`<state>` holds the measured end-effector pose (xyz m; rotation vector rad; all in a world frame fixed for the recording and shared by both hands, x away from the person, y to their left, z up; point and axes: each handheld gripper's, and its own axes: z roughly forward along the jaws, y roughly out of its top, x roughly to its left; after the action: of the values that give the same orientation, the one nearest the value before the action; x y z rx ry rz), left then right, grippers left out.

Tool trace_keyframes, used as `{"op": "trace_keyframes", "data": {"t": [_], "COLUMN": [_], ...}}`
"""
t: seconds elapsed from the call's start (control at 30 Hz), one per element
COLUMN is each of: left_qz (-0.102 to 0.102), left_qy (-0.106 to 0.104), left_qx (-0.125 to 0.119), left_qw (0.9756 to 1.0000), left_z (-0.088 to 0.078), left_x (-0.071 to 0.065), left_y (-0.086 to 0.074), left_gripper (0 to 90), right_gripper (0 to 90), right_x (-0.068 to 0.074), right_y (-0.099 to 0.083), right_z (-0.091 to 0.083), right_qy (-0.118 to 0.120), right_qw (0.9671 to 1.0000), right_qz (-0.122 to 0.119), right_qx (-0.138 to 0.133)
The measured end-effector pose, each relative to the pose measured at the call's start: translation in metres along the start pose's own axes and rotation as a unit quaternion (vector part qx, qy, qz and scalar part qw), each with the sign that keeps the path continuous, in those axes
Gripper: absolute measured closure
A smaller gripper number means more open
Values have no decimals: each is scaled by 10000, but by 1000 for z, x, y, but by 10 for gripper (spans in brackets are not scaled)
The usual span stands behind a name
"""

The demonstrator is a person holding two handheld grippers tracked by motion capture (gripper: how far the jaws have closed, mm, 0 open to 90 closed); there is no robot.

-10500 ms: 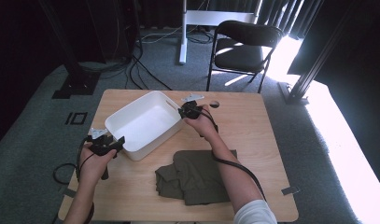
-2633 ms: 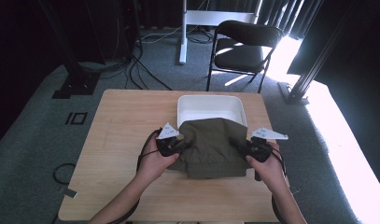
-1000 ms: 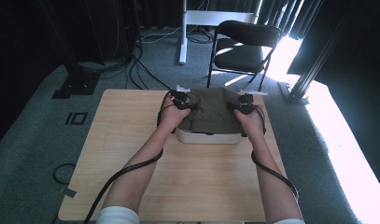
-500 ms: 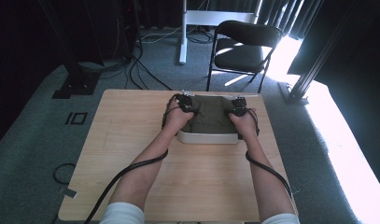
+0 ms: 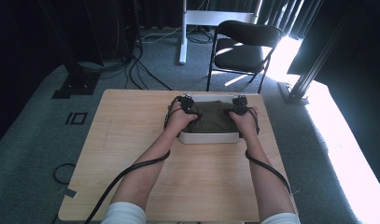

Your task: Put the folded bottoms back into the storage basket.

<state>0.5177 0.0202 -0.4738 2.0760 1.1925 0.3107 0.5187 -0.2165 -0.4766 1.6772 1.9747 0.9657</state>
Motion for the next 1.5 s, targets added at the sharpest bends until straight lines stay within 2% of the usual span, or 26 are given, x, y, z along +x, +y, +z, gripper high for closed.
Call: {"op": "trace_keyframes", "data": {"t": [0.07, 0.1, 0.13, 0.17, 0.2, 0.23, 0.27, 0.3, 0.33, 0.4, 0.43, 0.47, 0.5, 0.53, 0.57, 0.6, 0.7, 0.8, 0.83, 0.87, 0.93, 0.97, 1.07, 1.17, 1.3, 1.5], "left_qz": [54, 67, 93, 153, 167, 243, 329, 329, 342, 470, 539, 459, 435, 474, 407, 385, 448, 515, 523, 525, 516, 573, 510, 602, 621, 493], "left_qy": [-41, -48, -89, -116, -104, -103, -164, -180, -246, -374, -287, -183, -150, -158, -186, -203, -164, -199, -209, -271, -287, -264, -215, -150, -62, -18], "left_qx": [-91, -157, -265, -371, -463, -581, -690, -714, -739, -895, -860, -751, -711, -758, -891, -912, -853, -764, -760, -742, -711, -664, -645, -699, -842, -977], "left_qw": [9999, 9998, 9996, 9991, 9987, 9980, 9969, 9967, 9964, 9942, 9944, 9959, 9964, 9959, 9950, 9949, 9952, 9955, 9955, 9955, 9957, 9958, 9964, 9956, 9945, 9940], "left_z": [-2, -4, -5, -7, -10, -13, -16, -19, -22, -26, -30, -35, -37, -40, -43, -45, -50, -56, -57, -59, -60, -65, -74, -84, -97, -114], "left_x": [-1, -1, -1, -1, -1, -1, -2, -3, -4, -5, -5, -5, -5, -4, -3, -2, 1, 3, 3, 3, 3, 4, 5, 5, 9, 15], "left_y": [1, 1, 2, 3, 4, 6, 7, 8, 8, 7, 6, 5, 4, 3, 1, -1, -7, -15, -16, -20, -22, -28, -35, -42, -50, -65], "left_gripper": [489, 430, 428, 389, 389, 366, 366, 356, 302, 267, 268, 268, 266, 256, 218, 186, 185, 185, 185, 185, 186, 185, 185, 185, 185, 185], "right_gripper": [488, 402, 372, 345, 345, 323, 323, 265, 273, 278, 278, 274, 257, 230, 206, 204, 206, 198, 196, 152, 152, 140, 139, 137, 124, 124], "right_x": [-1, -1, -1, -2, -2, 0, 0, 1, 2, 3, 5, 6, 8, 9, 11, 12, 15, 15, 15, 15, 15, 14, 14, 14, 15, 17], "right_y": [0, 1, 1, 2, 2, 4, 4, 5, 5, 5, 4, 4, 3, 2, 0, -3, -10, -13, -14, -16, -16, -19, -22, -27, -35, -49], "right_z": [0, -2, -3, -5, -5, -8, -8, -11, -13, -15, -17, -19, -21, -23, -25, -27, -33, -38, -40, -44, -44, -51, -56, -63, -71, -81], "right_qy": [16, 57, 65, 82, 82, 53, 53, 186, 306, 345, 331, 329, 317, 311, 273, 371, 363, 458, 428, 312, 312, 259, 273, 306, 382, 424], "right_qw": [10000, 9999, 9998, 9996, 9996, 9992, 9992, 9987, 9985, 9983, 9981, 9979, 9975, 9975, 9978, 9975, 9964, 9963, 9962, 9961, 9961, 9954, 9953, 9946, 9931, 9914], "right_qz": [-10, -43, -62, -96, -96, -179, -179, -180, -120, -69, -87, -134, -194, -217, -168, -153, -480, -448, -455, -462, -462, -390, -372, -377, -468, -612], "right_qx": [-23, -145, -200, -245, -245, -358, -358, -430, -431, -466, -507, -546, -601, -601, -584, -585, -598, -576, -604, -686, -686, -830, -850, -917, -1002, -1073]}}
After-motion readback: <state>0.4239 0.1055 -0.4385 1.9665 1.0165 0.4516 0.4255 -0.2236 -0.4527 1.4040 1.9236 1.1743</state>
